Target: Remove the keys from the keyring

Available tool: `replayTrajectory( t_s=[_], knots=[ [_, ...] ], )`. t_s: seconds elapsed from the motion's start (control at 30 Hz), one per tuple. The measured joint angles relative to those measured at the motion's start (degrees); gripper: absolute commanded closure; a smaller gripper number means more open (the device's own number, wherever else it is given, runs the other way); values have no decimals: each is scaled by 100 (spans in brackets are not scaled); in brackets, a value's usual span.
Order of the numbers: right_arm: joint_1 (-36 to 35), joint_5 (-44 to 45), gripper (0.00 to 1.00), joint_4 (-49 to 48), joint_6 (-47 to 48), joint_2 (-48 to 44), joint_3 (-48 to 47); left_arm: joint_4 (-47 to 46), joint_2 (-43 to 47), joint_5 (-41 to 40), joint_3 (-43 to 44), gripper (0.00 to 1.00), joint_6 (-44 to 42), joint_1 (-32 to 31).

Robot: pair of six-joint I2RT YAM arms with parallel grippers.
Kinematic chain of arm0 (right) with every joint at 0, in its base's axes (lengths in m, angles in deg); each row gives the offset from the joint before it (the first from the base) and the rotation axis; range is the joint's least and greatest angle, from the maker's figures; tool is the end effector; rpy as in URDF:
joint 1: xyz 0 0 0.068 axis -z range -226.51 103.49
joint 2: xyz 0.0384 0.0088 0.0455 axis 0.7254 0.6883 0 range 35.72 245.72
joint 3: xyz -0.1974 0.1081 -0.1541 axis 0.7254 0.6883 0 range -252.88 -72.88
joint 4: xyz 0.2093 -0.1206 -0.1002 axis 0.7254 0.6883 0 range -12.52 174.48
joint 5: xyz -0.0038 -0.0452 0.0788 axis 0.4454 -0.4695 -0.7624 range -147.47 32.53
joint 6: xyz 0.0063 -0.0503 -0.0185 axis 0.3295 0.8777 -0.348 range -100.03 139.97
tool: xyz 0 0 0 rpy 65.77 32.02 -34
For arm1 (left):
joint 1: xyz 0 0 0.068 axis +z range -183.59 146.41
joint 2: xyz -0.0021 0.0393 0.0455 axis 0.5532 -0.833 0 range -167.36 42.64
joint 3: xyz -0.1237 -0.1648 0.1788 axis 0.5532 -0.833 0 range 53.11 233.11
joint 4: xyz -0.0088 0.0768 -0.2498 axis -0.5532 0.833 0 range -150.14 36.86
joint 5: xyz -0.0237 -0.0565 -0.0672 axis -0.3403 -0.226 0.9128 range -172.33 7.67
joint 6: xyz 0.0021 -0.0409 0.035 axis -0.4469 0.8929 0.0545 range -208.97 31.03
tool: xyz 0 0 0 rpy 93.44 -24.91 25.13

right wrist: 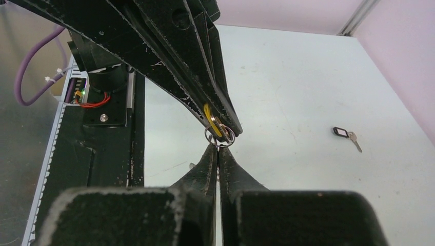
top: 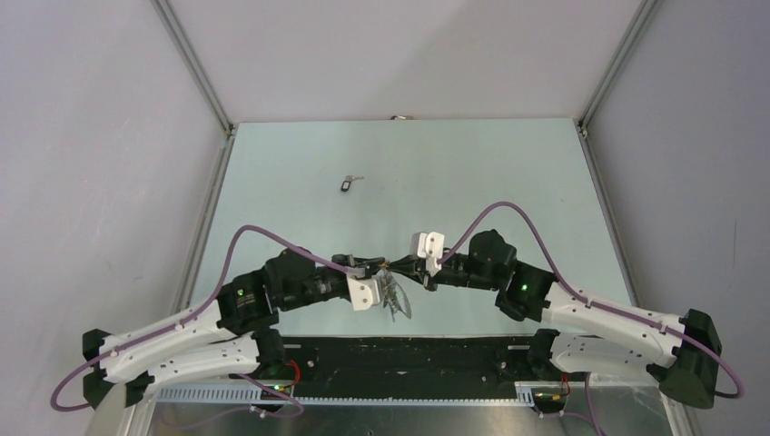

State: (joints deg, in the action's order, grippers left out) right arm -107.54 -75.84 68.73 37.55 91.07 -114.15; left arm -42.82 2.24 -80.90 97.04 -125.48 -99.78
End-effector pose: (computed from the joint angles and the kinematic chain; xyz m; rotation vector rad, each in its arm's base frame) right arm 0.1013 0.2064 0.3192 -1.2782 1.1635 0.8335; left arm 0.0662 -0.1524 0.3335 1.4392 1.1279 -0.3895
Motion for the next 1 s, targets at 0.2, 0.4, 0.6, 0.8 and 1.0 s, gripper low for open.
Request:
replayTrajectory(
  t_s=[0.2,0.4,0.6,0.8,1.0],
  knots=[
    [90,33,100,28,-326,-85,-2,-15,4,-146,0,100,0,-4],
    [424,-90,100,-74,-1054,-431,2,-177,-7,-275,0,100,0,-4],
    [570,-186,100,-704,-1987,-575,44,-374,-129,-271,0,100,0,-4],
    [363,-76,100,-1443,-2728,-208,111,-341,-225,-249,0,100,2,-4],
    [254,352,100,-1801,-3106,-116,306,-299,-232,-374,0,100,31,9]
  ],
)
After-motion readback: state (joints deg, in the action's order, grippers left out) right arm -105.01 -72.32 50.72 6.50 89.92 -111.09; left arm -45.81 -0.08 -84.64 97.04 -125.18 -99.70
